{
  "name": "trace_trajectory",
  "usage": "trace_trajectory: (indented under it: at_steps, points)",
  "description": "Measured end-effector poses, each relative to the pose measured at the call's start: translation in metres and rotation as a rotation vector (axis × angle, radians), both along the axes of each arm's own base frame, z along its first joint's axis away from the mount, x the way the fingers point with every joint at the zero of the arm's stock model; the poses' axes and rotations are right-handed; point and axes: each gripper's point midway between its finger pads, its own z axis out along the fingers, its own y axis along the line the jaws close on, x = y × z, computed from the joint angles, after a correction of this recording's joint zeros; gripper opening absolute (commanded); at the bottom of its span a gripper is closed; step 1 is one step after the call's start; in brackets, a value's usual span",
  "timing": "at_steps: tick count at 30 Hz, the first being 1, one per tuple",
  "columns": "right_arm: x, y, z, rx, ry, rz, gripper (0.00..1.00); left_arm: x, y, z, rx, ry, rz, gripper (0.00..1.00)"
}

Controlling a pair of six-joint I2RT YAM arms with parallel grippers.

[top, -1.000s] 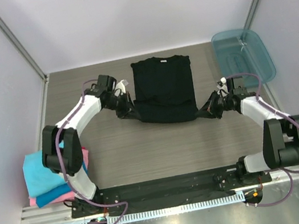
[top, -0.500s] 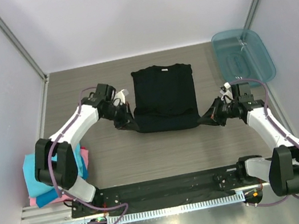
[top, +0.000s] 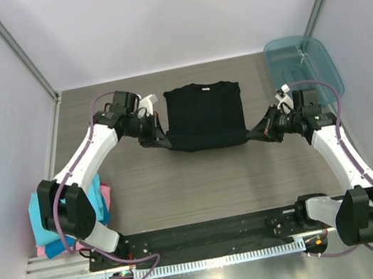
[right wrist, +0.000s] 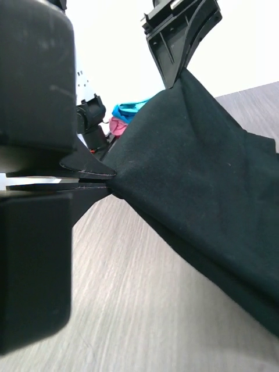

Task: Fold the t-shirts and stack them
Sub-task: Fold the tshirt

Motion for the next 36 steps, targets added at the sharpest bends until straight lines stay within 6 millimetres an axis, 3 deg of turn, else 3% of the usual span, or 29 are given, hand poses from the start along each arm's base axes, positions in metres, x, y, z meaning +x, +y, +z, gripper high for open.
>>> trace_trajectory:
  at_steps: [3, 7, 14, 17, 19, 23, 26, 30, 36]
  points:
    - [0.006, -0.001, 0.003, -0.005, -0.009, 0.005, 0.01, 0.008, -0.002, 0.008, -0.008, -0.017, 0.002, 0.00]
    - [0.014, -0.002, -0.008, -0.010, 0.026, 0.007, 0.01, 0.024, -0.009, 0.010, -0.027, -0.015, -0.002, 0.00]
    - [0.034, -0.004, -0.028, -0.018, 0.075, -0.003, 0.01, 0.035, -0.014, -0.034, -0.017, 0.127, -0.004, 0.00]
    - [0.055, -0.005, -0.019, -0.022, 0.046, -0.005, 0.01, 0.037, -0.013, -0.035, -0.024, 0.138, 0.002, 0.00]
    - [0.074, -0.006, -0.007, -0.024, 0.002, -0.006, 0.01, 0.043, -0.015, -0.025, -0.044, 0.117, 0.002, 0.00]
    - [0.107, -0.008, 0.010, -0.021, -0.088, -0.014, 0.01, 0.063, -0.015, -0.001, -0.091, 0.061, 0.020, 0.00]
    - [0.123, -0.008, 0.010, -0.013, -0.099, -0.024, 0.01, 0.082, -0.015, 0.005, -0.110, 0.040, 0.037, 0.00]
    - [0.149, -0.009, 0.002, -0.008, -0.085, -0.028, 0.01, 0.112, -0.018, -0.006, -0.117, 0.031, 0.053, 0.00]
    - [0.215, -0.012, -0.005, -0.010, -0.112, -0.027, 0.01, 0.149, -0.025, -0.037, -0.115, 0.051, 0.071, 0.00]
